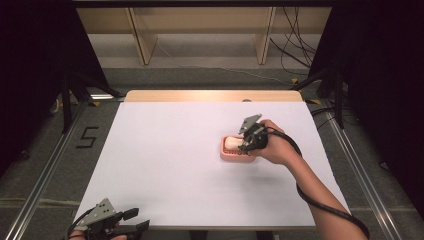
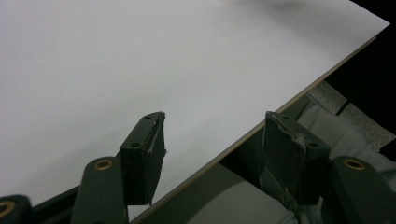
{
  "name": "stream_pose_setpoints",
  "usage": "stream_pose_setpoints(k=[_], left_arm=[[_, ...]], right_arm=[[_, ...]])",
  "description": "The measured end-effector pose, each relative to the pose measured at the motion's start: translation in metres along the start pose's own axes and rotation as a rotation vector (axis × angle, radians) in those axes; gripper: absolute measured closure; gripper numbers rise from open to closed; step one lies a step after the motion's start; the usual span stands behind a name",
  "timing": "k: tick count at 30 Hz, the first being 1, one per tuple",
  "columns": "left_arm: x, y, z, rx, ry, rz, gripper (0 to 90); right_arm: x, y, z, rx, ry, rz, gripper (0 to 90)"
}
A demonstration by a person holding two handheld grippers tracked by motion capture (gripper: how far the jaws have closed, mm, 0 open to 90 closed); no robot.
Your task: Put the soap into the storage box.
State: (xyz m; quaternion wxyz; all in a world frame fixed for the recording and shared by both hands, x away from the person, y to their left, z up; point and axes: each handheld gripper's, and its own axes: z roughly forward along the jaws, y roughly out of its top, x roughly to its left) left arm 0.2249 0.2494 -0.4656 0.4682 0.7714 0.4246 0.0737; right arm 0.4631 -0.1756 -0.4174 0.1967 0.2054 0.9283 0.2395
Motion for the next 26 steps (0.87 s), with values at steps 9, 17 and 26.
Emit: stream_pose_setpoints(k=[9, 17, 26], left_arm=[[0.000, 0.000, 0.000, 0.007, 0.018, -0.006, 38.9], [0.001, 0.000, 0.000, 0.009, 0.022, 0.000, 38.9], [-0.002, 0.001, 0.000, 0.007, 0.017, -0.007, 39.1]], right_arm=[[0.030, -0.060, -0.027, -0.061, -0.068, 0.235, 46.7], [0.057, -0.096, -0.036, -0.091, -0.130, 0.326, 50.0], [0.077, -0.106, -0.036, -0.095, -0.113, 0.378, 64.2]])
